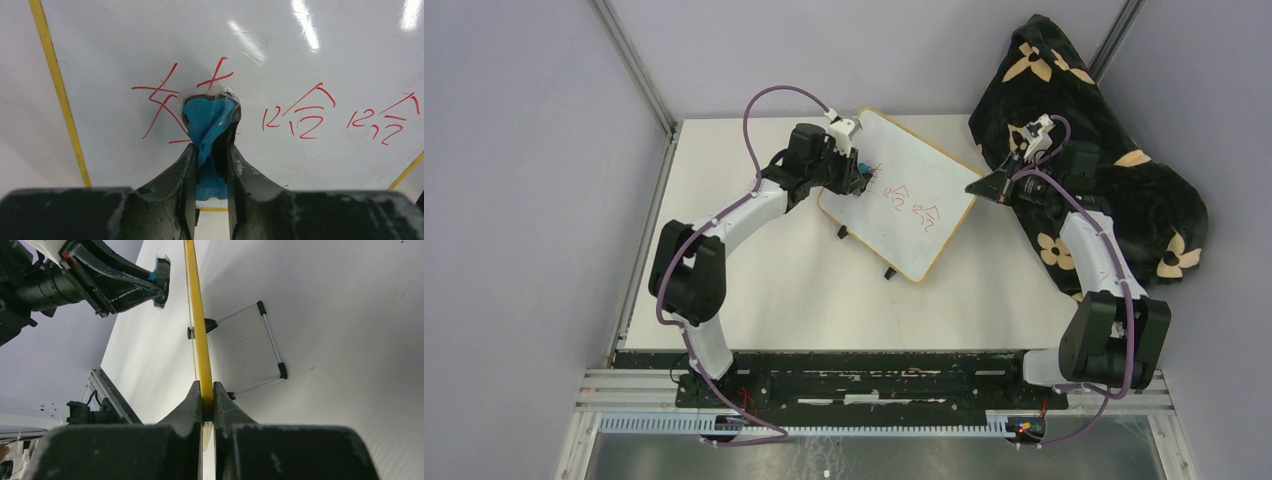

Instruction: Erase the whiteboard

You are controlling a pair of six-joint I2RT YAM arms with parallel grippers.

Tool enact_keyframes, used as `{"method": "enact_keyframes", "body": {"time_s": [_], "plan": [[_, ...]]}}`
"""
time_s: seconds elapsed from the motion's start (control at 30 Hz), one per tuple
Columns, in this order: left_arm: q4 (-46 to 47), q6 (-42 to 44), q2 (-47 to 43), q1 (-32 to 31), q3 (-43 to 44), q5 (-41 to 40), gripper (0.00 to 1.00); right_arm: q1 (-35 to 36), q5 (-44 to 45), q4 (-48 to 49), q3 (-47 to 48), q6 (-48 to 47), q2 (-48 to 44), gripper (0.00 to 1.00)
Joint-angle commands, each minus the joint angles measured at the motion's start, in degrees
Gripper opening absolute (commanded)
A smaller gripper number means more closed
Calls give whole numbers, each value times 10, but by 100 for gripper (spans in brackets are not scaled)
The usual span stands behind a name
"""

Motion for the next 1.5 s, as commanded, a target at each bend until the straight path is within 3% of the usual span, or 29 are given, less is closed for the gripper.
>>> {"method": "enact_keyframes", "body": {"time_s": [0.0, 0.47, 0.73, 1.13, 1.47], "plan": [[19, 15, -4, -4, 29, 20, 3, -3, 20, 14, -33, -27, -32, 1], [14, 19, -22, -4, 5, 39, 3, -4, 38, 71, -123, -72, -78, 1], [3, 28, -26, -4, 1, 39, 3, -7, 28, 27, -42, -94, -44, 1], [60, 50, 2, -4, 8, -67, 3, -11, 27, 15, -37, -103, -46, 1], [61, 45, 16, -4, 23, -50, 3, -23, 20, 9, 10, -104, -29, 1]]}}
